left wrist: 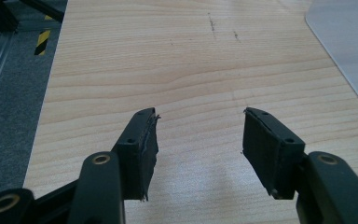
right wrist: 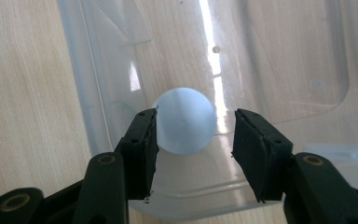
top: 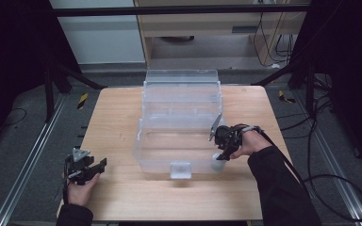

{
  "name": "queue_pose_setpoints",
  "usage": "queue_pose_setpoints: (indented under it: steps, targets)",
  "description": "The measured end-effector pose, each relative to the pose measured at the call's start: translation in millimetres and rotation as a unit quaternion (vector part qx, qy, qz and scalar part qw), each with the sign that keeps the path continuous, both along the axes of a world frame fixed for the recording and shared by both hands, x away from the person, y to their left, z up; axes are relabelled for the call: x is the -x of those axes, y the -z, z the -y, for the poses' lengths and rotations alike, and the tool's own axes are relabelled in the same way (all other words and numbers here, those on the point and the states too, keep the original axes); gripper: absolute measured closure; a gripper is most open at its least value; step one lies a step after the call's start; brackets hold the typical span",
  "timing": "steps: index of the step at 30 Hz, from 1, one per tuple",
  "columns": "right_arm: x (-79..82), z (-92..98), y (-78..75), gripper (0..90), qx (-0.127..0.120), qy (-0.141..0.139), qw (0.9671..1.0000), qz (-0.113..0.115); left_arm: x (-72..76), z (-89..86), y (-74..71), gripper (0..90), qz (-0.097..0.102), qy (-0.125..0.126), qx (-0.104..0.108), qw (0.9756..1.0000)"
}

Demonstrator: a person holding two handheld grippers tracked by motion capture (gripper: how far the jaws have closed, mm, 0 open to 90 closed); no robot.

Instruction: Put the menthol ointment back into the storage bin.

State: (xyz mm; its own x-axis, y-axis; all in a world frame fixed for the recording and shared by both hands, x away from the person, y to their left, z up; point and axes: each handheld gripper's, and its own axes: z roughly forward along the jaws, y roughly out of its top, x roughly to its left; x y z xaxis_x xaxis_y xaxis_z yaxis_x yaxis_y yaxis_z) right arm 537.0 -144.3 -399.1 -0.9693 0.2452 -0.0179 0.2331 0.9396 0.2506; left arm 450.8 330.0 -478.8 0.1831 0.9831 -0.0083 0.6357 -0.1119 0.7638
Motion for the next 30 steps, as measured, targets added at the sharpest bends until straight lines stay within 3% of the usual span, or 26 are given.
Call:
queue_pose_setpoints:
  steps: [4, 7, 8, 9, 10, 11, 12, 13, 14, 15, 16, 17, 18, 19, 20, 21, 22, 23, 24, 25, 26, 27, 29, 30]
  targets:
    - [5.9, 7.0, -12.8, 42.9, -0.039, 0.026, 0.9986, 0.026, 0.4, 0.3, -0.2, 44.4, 0.0, 0.0, 0.0, 1.0]
    - [11.8, 14.3, -22.0, 40.3, -0.077, 0.042, 0.9951, 0.047, 0.6, 0.6, -0.3, 44.4, 0.001, 0.001, 0.0, 1.0]
    - [11.8, 14.3, -22.0, 40.3, -0.077, 0.042, 0.9951, 0.047, 0.6, 0.6, -0.3, 44.4, 0.001, 0.001, 0.0, 1.0]
    - [16.1, 20.6, -26.7, 36.7, -0.1, 0.06, 0.9915, 0.059, 0.9, 1.0, -0.3, 44.4, 0.0, 0.002, 0.0, 1.0]
    - [16.1, 20.6, -26.7, 36.7, -0.1, 0.06, 0.9915, 0.059, 0.9, 1.0, -0.3, 44.4, 0.0, 0.002, 0.0, 1.0]
    - [20.5, 28.9, -31.0, 34.8, -0.125, 0.086, 0.9851, 0.081, 0.9, 1.6, -0.2, 44.4, 0.0, 0.002, 0.0, 1.0]
    - [21.7, 31.5, -32.2, 32.7, -0.135, 0.096, 0.982, 0.09, 0.9, 1.8, -0.1, 44.3, 0.0, 0.002, -0.001, 1.0]
    - [21.7, 31.5, -32.2, 32.7, -0.135, 0.096, 0.982, 0.09, 0.9, 1.8, -0.1, 44.3, 0.0, 0.002, -0.001, 1.0]
    - [25.5, 39.4, -34.6, 30.9, -0.166, 0.121, 0.9725, 0.11, 1.0, 2.0, -0.2, 44.2, 0.0, 0.001, -0.001, 1.0]
    - [27.1, 43.5, -35.4, 27.8, -0.179, 0.133, 0.9676, 0.119, 1.2, 2.2, -0.4, 44.2, 0.0, 0.001, -0.001, 1.0]
    - [27.1, 43.5, -35.4, 27.8, -0.179, 0.133, 0.9676, 0.119, 1.2, 2.2, -0.4, 44.2, 0.0, 0.001, -0.001, 1.0]
    - [30.9, 52.7, -35.1, 24.7, -0.202, 0.161, 0.9567, 0.135, 1.5, 2.2, -0.4, 44.2, 0.001, 0.001, 0.0, 1.0]
    - [30.9, 52.7, -35.1, 24.7, -0.202, 0.161, 0.9567, 0.135, 1.5, 2.2, -0.4, 44.1, 0.001, 0.001, 0.0, 1.0]
    - [32.5, 55.8, -34.3, 23.7, -0.21, 0.168, 0.9527, 0.142, 1.5, 2.2, -0.4, 44.1, 0.001, 0.002, 0.001, 1.0]
    - [35.5, 60.5, -32.8, 22.6, -0.221, 0.185, 0.9455, 0.152, 1.5, 2.3, -0.4, 44.0, 0.001, 0.002, 0.0, 1.0]
    - [39.7, 68.1, -29.8, 21.5, -0.243, 0.203, 0.9348, 0.162, 1.5, 2.4, -0.4, 43.9, 0.0, 0.003, 0.0, 1.0]
    - [39.7, 68.1, -29.8, 21.5, -0.243, 0.203, 0.9348, 0.162, 1.5, 2.4, -0.4, 43.9, 0.0, 0.003, 0.0, 1.0]
    - [42.0, 72.1, -27.5, 19.8, -0.256, 0.215, 0.9278, 0.166, 1.6, 2.5, -0.5, 43.9, 0.0, 0.003, -0.001, 1.0]
    - [46.3, 80.5, -22.4, 16.1, -0.269, 0.24, 0.9158, 0.178, 1.7, 2.7, -0.6, 43.7, 0.001, 0.003, -0.001, 1.0]
    - [48.6, 84.5, -19.4, 15.8, -0.273, 0.254, 0.9097, 0.182, 1.8, 2.8, -0.6, 43.6, 0.001, 0.003, -0.001, 1.0]
    - [48.6, 84.5, -19.4, 15.8, -0.273, 0.254, 0.9097, 0.182, 1.8, 2.8, -0.6, 43.5, 0.001, 0.003, -0.001, 1.0]
    - [52.8, 92.6, -12.7, 17.4, -0.284, 0.28, 0.8958, 0.196, 1.7, 3.3, -0.2, 43.3, 0.001, 0.003, 0.0, 1.0]
    - [57.2, 100.5, -5.0, 18.1, -0.295, 0.304, 0.8825, 0.205, 1.7, 3.6, 0.0, 43.0, 0.0, 0.003, -0.001, 1.0]
    - [58.4, 103.8, -2.0, 18.1, -0.299, 0.31, 0.8783, 0.207, 1.9, 3.9, 0.0, 43.0, 0.0, 0.003, -0.002, 1.0]
